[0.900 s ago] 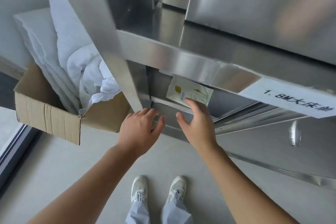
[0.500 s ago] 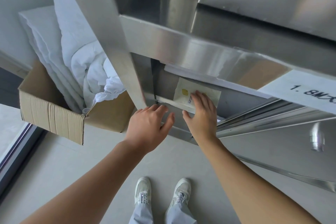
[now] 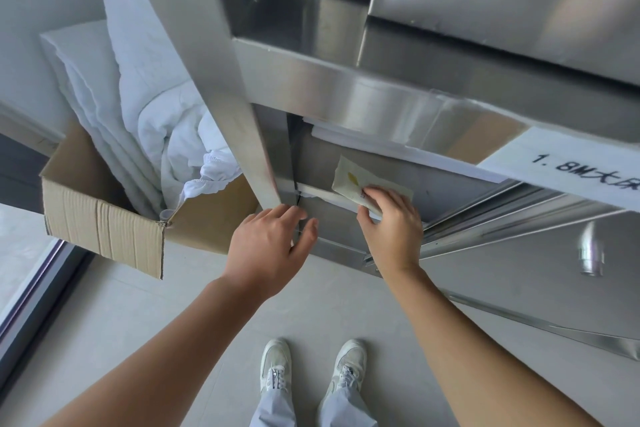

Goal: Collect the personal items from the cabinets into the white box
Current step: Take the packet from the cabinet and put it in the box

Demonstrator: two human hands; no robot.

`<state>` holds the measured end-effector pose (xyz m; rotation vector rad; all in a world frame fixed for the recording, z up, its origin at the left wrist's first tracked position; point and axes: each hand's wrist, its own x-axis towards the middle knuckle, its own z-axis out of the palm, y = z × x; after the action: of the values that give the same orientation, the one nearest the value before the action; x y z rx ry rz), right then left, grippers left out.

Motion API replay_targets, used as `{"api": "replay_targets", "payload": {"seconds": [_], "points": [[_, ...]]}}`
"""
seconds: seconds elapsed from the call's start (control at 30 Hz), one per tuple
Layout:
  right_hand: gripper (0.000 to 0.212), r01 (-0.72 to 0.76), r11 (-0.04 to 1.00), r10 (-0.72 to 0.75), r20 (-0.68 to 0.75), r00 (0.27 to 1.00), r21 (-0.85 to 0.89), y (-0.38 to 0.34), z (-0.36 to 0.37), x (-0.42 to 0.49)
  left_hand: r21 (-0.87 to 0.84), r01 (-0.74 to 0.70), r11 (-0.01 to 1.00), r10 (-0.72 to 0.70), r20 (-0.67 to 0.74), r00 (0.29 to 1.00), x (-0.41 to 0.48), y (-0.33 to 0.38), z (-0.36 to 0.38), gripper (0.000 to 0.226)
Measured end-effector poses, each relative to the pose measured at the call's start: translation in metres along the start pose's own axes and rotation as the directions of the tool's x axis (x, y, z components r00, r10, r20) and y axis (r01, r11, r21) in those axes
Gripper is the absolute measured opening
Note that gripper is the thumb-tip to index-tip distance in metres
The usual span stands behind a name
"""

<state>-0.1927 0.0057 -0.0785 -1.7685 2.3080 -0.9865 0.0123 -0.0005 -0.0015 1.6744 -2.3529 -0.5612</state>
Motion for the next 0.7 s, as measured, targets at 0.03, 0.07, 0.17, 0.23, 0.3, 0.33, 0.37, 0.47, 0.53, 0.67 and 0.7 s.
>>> {"api": "replay_targets", "payload": {"seconds": [0.03,0.07,0.17,0.23,0.3,0.33,0.37,0.47,0.53,0.67,0.7], "points": [[0.024,-0.024,0.999,0.024,-0.012,1.000,0.029,-0.004,-0.006,-0.001,0.001,-0.004,1.000,0.004,-0.005,1.000,-0.002,0.000,-0.005,0.051],[0.020,-0.052,0.997,0.053,-0.018,0.998,0.054,-0.008,-0.013,-0.003,0.002,-0.010,1.000,0.010,-0.013,1.000,-0.004,0.000,-0.011,0.050],[0.007,-0.166,0.977,0.165,0.015,0.986,0.136,-0.023,-0.037,-0.011,-0.003,-0.017,1.000,0.017,-0.028,0.999,-0.013,0.006,-0.034,0.046],[0.006,-0.206,0.946,0.197,0.062,0.978,0.250,-0.036,-0.057,-0.021,-0.004,-0.024,1.000,0.024,-0.020,1.000,-0.020,0.014,-0.052,0.048],[0.007,-0.240,0.908,0.213,0.113,0.970,0.345,-0.054,-0.081,-0.031,0.005,-0.052,0.999,0.052,-0.018,0.998,-0.028,0.025,-0.072,0.048],[0.009,-0.254,0.889,0.218,0.136,0.966,0.380,-0.062,-0.094,-0.036,0.010,-0.070,0.998,0.070,-0.019,0.997,-0.033,0.030,-0.082,0.047],[0.011,-0.264,0.873,0.221,0.151,0.964,0.410,-0.070,-0.106,-0.039,0.018,-0.087,0.996,0.087,-0.022,0.996,-0.038,0.034,-0.093,0.045],[0.009,-0.308,0.820,0.257,0.169,0.951,0.483,-0.089,-0.143,-0.044,0.046,-0.129,0.991,0.131,-0.051,0.990,-0.053,0.048,-0.124,0.042],[0.008,-0.339,0.778,0.289,0.177,0.941,0.530,-0.100,-0.165,-0.047,0.045,-0.145,0.988,0.148,-0.071,0.986,-0.063,0.055,-0.142,0.042],[0.006,-0.386,0.706,0.328,0.209,0.921,0.594,-0.114,-0.198,-0.051,0.073,-0.194,0.978,0.201,-0.112,0.973,-0.076,0.071,-0.165,0.041],[0.006,-0.392,0.694,0.330,0.217,0.919,0.604,-0.116,-0.204,-0.051,0.094,-0.204,0.974,0.215,-0.126,0.968,-0.077,0.076,-0.167,0.041]]}}
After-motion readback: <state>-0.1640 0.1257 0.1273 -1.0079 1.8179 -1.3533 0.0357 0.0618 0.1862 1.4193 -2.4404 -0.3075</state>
